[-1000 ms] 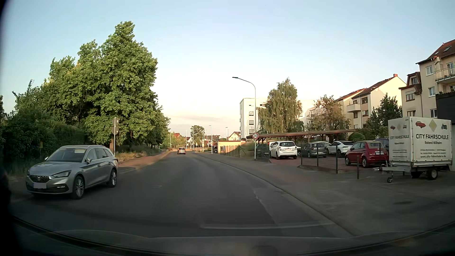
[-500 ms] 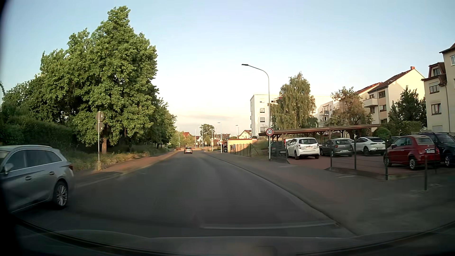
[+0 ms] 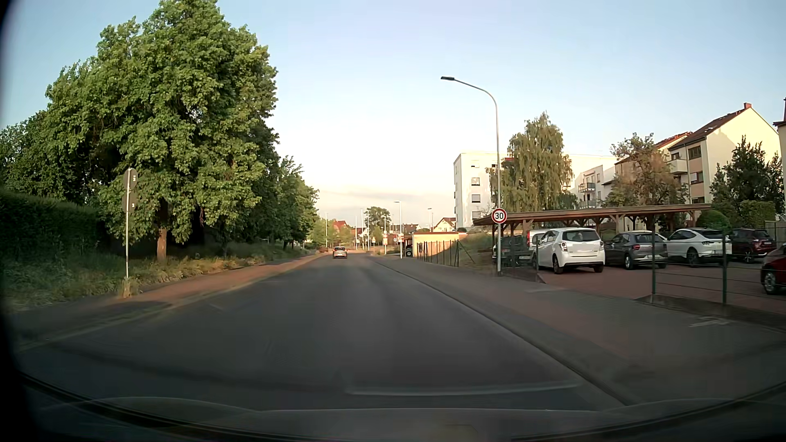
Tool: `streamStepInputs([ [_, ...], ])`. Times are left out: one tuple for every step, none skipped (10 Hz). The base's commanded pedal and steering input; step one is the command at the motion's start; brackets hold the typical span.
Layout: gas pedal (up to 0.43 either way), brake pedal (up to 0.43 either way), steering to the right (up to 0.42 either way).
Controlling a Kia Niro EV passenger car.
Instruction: Follow the waypoints while adhering to traffic rules and regulations
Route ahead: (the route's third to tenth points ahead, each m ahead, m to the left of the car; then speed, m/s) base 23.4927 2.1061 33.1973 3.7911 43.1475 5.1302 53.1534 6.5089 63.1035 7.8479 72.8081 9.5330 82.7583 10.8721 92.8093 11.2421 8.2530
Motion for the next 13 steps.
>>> streamStepInputs([
  [0.008, 0.03, -0.039],
  [0.008, 0.03, -0.036],
  [0.008, 0.03, -0.035],
  [0.008, 0.03, -0.034],
  [0.008, 0.03, -0.034],
  [0.008, 0.03, -0.032],
  [0.008, 0.03, -0.029],
  [0.008, 0.03, -0.028],
  [0.008, 0.03, -0.027],
  [0.008, 0.03, -0.026],
  [0.008, 0.03, -0.024],
  [0.008, 0.03, -0.022],
  [0.008, 0.03, -0.02],
])
